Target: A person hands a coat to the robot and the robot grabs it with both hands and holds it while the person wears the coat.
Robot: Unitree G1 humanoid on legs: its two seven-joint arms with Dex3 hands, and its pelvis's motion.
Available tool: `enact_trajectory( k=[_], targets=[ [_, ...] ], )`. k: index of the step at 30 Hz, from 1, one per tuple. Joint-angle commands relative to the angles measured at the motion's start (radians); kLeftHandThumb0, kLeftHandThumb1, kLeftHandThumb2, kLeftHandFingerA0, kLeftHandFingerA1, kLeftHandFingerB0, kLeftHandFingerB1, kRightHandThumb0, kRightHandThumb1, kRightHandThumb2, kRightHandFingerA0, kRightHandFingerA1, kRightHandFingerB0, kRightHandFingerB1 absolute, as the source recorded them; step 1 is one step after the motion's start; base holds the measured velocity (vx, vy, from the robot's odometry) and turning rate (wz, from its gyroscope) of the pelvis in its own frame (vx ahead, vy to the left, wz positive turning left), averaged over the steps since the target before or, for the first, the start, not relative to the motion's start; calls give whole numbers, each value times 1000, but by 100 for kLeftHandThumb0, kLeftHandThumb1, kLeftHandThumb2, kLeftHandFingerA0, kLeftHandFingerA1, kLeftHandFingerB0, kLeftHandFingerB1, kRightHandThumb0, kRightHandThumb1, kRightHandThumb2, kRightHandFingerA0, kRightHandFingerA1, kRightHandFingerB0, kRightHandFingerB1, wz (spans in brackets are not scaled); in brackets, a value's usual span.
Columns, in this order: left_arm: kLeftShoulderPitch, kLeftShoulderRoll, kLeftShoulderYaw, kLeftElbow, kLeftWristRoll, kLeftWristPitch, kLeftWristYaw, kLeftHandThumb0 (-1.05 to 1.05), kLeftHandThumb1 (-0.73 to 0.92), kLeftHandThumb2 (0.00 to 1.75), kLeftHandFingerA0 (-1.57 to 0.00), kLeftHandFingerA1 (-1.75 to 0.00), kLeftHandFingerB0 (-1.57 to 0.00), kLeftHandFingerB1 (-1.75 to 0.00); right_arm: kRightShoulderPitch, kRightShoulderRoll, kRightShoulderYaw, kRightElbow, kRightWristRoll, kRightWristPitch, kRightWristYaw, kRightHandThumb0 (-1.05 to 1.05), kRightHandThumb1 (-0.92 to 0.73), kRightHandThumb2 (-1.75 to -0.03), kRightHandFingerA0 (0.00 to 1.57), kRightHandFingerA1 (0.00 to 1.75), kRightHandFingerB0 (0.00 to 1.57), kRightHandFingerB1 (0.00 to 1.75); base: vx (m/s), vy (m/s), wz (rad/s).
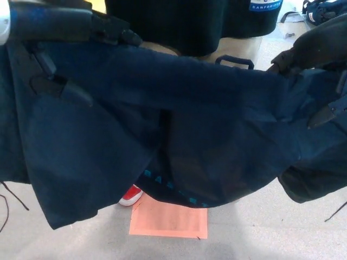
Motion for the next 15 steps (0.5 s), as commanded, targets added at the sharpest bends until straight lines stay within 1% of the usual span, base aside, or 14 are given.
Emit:
enact_trajectory(
  k=[1,2,3,4,5,6,7,8,9,10,11,13,14,15],
  targets=[
    [62,-8,-37,39,209,-22,81,-90,53,90,-13,-41,-5,-27,58,-14,-5,4,-95,23,48,-83,-49,-89,34,53,0,5,0,0,0],
    [79,-11,-37,37,236,-26,113,-39,19,88,-1,-47,0,-48,63,-11,-10,2,-100,19,42,-80,-47,-89,34,54,0,9,0,0,0],
    [85,-12,-36,36,244,-26,121,-39,19,88,-1,-47,0,-48,65,-9,-12,2,-101,17,40,-80,-47,-89,34,54,0,9,0,0,0],
    [96,-13,-35,35,255,-28,139,-92,54,89,-30,-47,-6,-14,66,-8,-14,1,-104,14,38,-83,-49,-89,35,54,0,6,0,0,0],
    [112,-20,-33,40,277,-37,180,-92,54,87,-40,-48,-8,-14,70,-7,-18,1,-105,5,35,-90,-53,-89,39,55,0,0,0,0,0],
    [121,-29,-37,48,302,-37,214,-79,58,58,-58,-43,-6,-23,73,-7,-24,1,-103,1,29,-88,-53,-89,39,55,0,1,0,0,0],
    [126,-36,-42,55,325,-32,239,-79,58,58,-58,-43,-6,-23,75,-6,-29,2,-101,-1,25,-88,-53,-89,39,55,0,1,0,0,0],
    [134,-46,-43,63,350,-33,280,-80,47,83,-63,-58,-6,-21,79,-7,-37,-1,-101,-1,21,-89,-53,-89,40,55,0,0,0,0,0],
    [141,-58,-46,71,371,-27,317,-78,47,79,-83,-72,-4,-29,83,-8,-42,-2,-100,-6,15,-89,-53,-89,40,55,0,1,0,0,0],
    [147,-68,-46,80,386,-26,348,-73,44,77,-87,-84,-7,-33,86,-10,-46,-3,-100,-11,11,-89,-53,-89,41,56,0,1,0,0,0],
    [151,-74,-46,86,395,-28,369,-73,44,77,-87,-84,-7,-33,87,-10,-49,-3,-100,-15,8,-89,-53,-89,41,56,0,1,0,0,0],
    [154,-95,-56,105,438,-22,429,-79,47,76,-70,-64,-9,-30,85,-4,-56,6,-98,-11,7,-89,-53,-88,47,57,0,0,0,0,0],
    [152,-109,-65,114,463,-8,449,-77,44,79,-51,-52,-8,-30,84,-1,-61,9,-97,-7,6,-88,-52,-88,48,58,0,0,0,0,0],
    [151,-123,-75,118,486,9,465,-77,44,79,-51,-52,-8,-30,85,0,-67,9,-93,-3,5,-88,-52,-88,48,58,0,0,0,0,0]
  ],
)
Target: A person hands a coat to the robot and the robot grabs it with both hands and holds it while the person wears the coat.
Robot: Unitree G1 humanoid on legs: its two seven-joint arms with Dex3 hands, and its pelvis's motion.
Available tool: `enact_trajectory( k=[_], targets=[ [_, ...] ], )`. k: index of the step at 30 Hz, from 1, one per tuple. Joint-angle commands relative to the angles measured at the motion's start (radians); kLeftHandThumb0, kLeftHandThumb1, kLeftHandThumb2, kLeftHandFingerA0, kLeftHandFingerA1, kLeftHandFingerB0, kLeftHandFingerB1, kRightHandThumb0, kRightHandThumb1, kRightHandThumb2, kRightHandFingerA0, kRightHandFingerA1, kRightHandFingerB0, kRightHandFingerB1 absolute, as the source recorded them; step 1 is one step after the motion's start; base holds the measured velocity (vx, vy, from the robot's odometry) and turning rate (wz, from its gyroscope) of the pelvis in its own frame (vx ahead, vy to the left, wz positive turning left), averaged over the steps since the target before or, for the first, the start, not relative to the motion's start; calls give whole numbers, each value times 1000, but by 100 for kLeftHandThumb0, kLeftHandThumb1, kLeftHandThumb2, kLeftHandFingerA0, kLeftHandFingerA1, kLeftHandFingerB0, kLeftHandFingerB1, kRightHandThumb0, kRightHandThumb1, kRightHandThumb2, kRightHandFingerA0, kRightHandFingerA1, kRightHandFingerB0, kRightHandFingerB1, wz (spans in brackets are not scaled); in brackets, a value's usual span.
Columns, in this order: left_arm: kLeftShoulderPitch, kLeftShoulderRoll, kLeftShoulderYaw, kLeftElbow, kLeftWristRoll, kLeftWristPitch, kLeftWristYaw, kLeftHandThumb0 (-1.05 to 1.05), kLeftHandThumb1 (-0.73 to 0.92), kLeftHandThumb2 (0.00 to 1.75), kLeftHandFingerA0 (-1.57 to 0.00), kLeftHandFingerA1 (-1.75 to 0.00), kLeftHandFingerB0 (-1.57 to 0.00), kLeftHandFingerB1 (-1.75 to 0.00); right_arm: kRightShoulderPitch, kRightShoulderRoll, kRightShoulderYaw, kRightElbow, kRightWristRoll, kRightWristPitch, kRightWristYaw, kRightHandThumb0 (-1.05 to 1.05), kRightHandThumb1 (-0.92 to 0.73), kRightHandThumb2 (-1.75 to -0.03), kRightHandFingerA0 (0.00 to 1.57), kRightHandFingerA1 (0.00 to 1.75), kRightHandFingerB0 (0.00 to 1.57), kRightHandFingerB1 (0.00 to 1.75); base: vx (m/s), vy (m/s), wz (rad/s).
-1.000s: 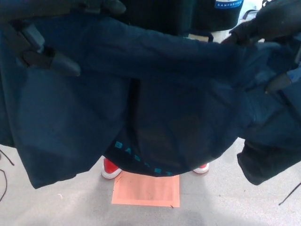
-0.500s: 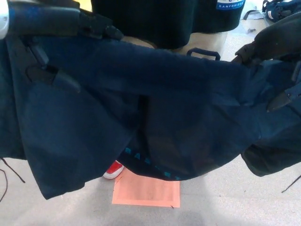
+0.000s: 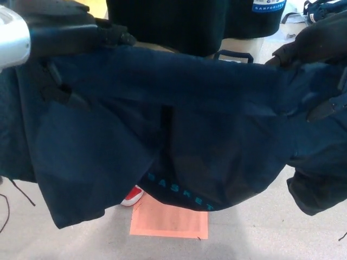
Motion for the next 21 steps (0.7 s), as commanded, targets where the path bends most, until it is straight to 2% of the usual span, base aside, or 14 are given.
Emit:
enact_trajectory(
  k=[1,5,6,7,9,12,13,15,16,17,18,19,20,21],
  targets=[
    [71,-67,-70,88,315,21,273,-79,45,80,-48,-52,-7,-27,71,-4,-24,25,-57,4,19,-88,-51,-88,40,55,0,0,0,0,0],
    [58,-95,-106,93,396,50,303,-86,50,85,-29,-45,-6,-16,70,1,-36,35,-55,-4,11,-89,-50,-72,46,51,0,9,0,0,0],
    [59,-108,-115,94,419,61,326,-82,58,58,-31,-35,-4,-24,71,1,-37,35,-57,-3,10,-88,-52,-88,47,57,0,0,0,0,0],
    [55,-115,-122,99,439,66,342,-83,48,86,-25,-46,-5,-17,67,3,-38,40,-58,-6,9,-88,-52,-88,41,55,0,0,0,0,0],
    [48,-133,-133,108,478,75,378,-83,48,86,-28,-48,-5,-16,60,5,-42,49,-59,-15,4,-88,-52,-88,44,56,0,0,0,0,0],
    [43,-153,-147,117,523,84,407,-85,50,90,-42,-55,0,-8,55,9,-42,55,-64,-25,-3,-88,-52,-88,48,57,0,0,0,0,0],
    [40,-162,-156,129,546,88,431,-89,62,62,-49,-45,0,-21,57,9,-42,59,-71,-41,-15,-87,-53,-88,45,56,0,1,0,0,0],
    [47,-181,-149,144,548,90,475,-85,60,59,-71,-72,-17,-27,87,0,-50,56,-91,-120,-100,-69,-52,-89,47,57,0,23,0,0,0],
    [52,-187,-142,149,539,88,485,-79,58,59,-79,-98,-34,-31,105,0,-58,57,-98,-154,-146,-63,-57,-85,61,60,6,28,0,0,0],
    [52,-190,-145,159,549,85,500,-66,61,60,-95,-127,-60,-41,140,-3,-74,61,-108,-211,-234,-44,-75,-64,101,65,29,33,0,0,0],
    [50,-191,-153,168,566,83,514,-66,61,60,-95,-127,-60,-41,175,-6,-92,66,-117,-267,-325,-44,-75,-64,101,65,29,33,0,0,0],
    [47,-192,-159,183,578,76,531,-65,63,68,-100,-141,-81,-100,197,-10,-103,70,-130,-305,-378,-45,-82,-65,99,83,54,42,0,0,0],
    [44,-192,-165,198,587,69,547,-65,63,68,-100,-141,-81,-100,213,-14,-110,72,-141,-336,-423,-45,-82,-65,99,83,54,42,0,0,0],
    [51,-199,-155,225,571,54,594,-62,81,74,-99,-143,-84,-105,265,-6,-129,84,-180,-370,-581,-54,-90,-68,92,121,92,63,0,0,0]
  ],
)
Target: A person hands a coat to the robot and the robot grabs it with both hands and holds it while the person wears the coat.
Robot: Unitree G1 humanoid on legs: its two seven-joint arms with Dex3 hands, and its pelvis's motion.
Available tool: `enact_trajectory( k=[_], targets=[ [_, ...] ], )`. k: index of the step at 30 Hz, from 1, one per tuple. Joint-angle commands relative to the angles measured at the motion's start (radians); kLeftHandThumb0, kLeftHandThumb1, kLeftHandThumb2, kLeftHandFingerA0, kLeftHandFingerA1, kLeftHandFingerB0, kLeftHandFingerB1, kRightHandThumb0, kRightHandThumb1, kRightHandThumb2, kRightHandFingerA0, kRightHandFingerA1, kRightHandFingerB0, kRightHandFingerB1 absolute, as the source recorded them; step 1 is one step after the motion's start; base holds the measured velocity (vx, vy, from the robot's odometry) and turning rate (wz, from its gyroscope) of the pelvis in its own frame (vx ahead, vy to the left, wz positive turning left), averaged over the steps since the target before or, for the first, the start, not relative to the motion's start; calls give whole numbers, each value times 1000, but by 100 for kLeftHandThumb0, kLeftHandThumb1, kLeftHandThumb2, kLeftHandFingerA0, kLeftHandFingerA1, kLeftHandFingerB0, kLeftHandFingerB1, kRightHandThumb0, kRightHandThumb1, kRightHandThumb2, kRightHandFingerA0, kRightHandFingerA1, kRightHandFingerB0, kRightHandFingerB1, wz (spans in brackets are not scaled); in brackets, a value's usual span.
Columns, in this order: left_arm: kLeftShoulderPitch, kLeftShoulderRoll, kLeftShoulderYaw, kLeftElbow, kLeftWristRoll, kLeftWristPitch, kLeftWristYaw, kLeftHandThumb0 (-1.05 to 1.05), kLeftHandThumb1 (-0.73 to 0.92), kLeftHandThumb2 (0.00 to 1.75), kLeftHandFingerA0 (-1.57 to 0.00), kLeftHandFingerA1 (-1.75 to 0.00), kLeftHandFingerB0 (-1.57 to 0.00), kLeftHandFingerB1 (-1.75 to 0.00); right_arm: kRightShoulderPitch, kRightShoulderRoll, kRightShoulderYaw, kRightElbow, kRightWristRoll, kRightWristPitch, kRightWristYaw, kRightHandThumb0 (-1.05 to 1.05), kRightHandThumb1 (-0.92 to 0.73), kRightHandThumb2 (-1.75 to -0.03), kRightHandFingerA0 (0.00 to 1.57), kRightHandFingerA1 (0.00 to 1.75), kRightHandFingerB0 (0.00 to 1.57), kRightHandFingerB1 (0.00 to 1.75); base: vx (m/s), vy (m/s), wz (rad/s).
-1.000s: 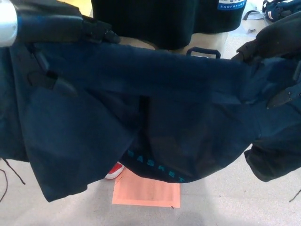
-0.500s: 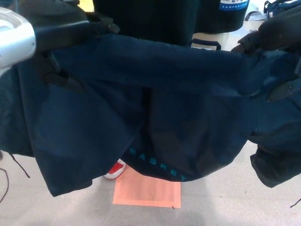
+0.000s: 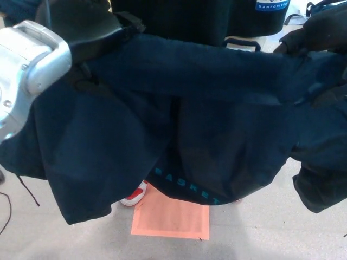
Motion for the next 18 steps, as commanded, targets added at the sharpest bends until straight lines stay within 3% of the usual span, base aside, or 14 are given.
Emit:
enact_trajectory(
  k=[1,2,3,4,5,6,7,8,9,10,11,12,18],
  targets=[
    [56,-53,-52,147,225,26,305,-58,92,70,-93,-144,-83,-102,249,-4,-79,59,-179,-321,-590,-49,-76,-114,103,110,85,78,0,0,0],
    [61,-58,-47,154,222,26,327,-58,92,70,-93,-144,-83,-102,265,-5,-79,59,-209,-332,-654,-49,-76,-114,103,110,85,78,0,0,0],
    [70,-70,-34,166,213,26,381,-55,90,69,-93,-151,-82,-112,278,-2,-73,65,-233,-328,-701,-57,-92,-77,102,97,89,64,0,0,0],
    [79,-82,-15,186,189,6,444,-47,87,71,-85,-174,-73,-151,304,12,-81,84,-242,-331,-778,-50,-92,-72,96,132,85,92,0,0,0],
    [85,-91,2,204,164,-18,493,-47,87,71,-85,-174,-73,-151,330,28,-94,104,-241,-337,-849,-50,-92,-72,96,132,85,92,0,0,0],
    [85,-96,9,211,156,-19,504,-38,90,67,-83,-175,-59,-156,338,34,-95,115,-247,-339,-882,-48,-91,-74,91,157,75,125,0,0,0],
    [84,-99,12,213,154,-16,505,-38,90,67,-83,-175,-59,-156,341,36,-94,119,-252,-339,-896,-48,-91,-74,91,157,75,125,0,0,0],
    [80,-112,24,216,139,3,483,-37,89,67,-77,-175,-57,-144,347,45,-93,131,-260,-330,-928,-39,-90,-73,88,159,69,141,0,0,0],
    [77,-119,31,222,131,13,476,-37,88,66,-76,-169,-62,-139,351,51,-98,154,-254,-348,-963,-34,-90,-70,93,146,73,124,0,0,0],
    [72,-123,35,230,129,16,481,-37,88,66,-76,-169,-62,-139,354,57,-107,183,-243,-381,-1006,-34,-90,-70,93,146,73,124,0,0,0],
    [70,-121,32,237,138,11,502,-37,83,68,-80,-168,-65,-138,353,55,-108,185,-244,-387,-1011,-35,-92,-69,95,130,78,109,0,0,0],
    [69,-119,31,247,142,1,526,-38,81,67,-79,-168,-65,-137,353,59,-115,198,-236,-401,-1026,-37,-91,-71,93,146,73,130,0,0,0],
    [51,-127,37,305,141,-30,619,-37,79,66,-82,-169,-65,-138,345,84,-146,242,-215,-441,-1095,-38,-90,-67,95,158,73,138,0,0,0]
  ],
)
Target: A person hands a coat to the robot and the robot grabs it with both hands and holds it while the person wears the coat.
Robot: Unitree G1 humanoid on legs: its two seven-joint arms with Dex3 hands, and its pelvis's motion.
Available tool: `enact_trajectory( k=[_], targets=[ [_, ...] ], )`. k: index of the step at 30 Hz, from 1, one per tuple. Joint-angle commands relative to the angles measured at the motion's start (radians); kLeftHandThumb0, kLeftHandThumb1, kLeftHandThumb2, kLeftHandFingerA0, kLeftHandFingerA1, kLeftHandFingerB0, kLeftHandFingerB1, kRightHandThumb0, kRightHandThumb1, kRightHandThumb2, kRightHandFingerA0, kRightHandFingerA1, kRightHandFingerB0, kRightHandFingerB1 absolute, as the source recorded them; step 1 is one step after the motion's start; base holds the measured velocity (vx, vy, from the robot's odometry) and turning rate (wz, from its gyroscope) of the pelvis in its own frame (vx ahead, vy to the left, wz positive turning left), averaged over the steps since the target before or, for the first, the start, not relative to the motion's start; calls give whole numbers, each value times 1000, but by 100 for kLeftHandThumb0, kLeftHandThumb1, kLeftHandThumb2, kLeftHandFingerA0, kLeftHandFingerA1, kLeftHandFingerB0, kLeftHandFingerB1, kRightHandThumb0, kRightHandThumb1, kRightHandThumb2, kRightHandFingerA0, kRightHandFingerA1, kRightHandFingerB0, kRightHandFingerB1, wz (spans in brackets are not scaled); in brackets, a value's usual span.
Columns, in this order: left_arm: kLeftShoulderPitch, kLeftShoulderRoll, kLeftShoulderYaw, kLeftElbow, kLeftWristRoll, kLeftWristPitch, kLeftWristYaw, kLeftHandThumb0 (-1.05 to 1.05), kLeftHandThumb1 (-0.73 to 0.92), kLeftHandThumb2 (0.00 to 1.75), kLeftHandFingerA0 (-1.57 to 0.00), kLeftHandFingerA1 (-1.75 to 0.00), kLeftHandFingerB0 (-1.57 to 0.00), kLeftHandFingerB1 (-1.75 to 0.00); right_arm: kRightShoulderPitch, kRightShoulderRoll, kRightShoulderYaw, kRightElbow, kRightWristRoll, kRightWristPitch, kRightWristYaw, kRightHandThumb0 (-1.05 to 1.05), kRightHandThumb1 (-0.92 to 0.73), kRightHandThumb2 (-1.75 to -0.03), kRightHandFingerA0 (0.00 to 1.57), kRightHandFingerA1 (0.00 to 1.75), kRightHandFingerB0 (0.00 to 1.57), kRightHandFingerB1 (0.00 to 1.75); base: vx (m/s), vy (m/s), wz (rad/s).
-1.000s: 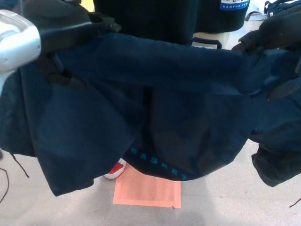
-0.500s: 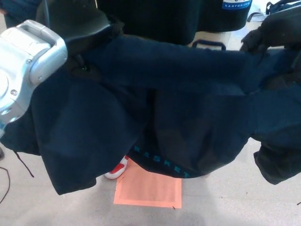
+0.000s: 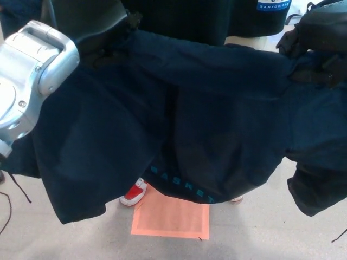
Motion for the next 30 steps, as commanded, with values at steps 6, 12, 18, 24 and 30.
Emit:
enact_trajectory(
  k=[6,12,18,24,30],
  targets=[
    [81,-87,40,261,89,-25,522,-36,81,69,-85,-167,-72,-110,233,94,-120,232,-155,-316,-817,-37,-86,-65,89,166,74,133,0,0,0],
    [61,-120,68,343,65,-27,646,-33,77,69,-94,-163,-77,-101,225,138,-175,287,-167,-278,-983,-38,-92,-68,99,148,74,143,0,0,0],
    [57,-165,100,415,50,-29,846,-36,89,66,-89,-175,-56,-160,215,263,-288,337,-115,-225,-1175,-34,-86,-68,99,142,83,130,0,0,0],
    [13,-190,158,422,15,-41,943,-33,85,65,-91,-175,-59,-163,162,331,-353,364,-86,-240,-1269,-35,-85,-65,91,175,69,164,0,0,0],
    [-45,-207,187,421,11,-16,974,-36,84,65,-91,-175,-63,-162,73,375,-378,403,-89,-213,-1322,-43,-89,-74,91,168,77,148,0,0,0]
  ],
)
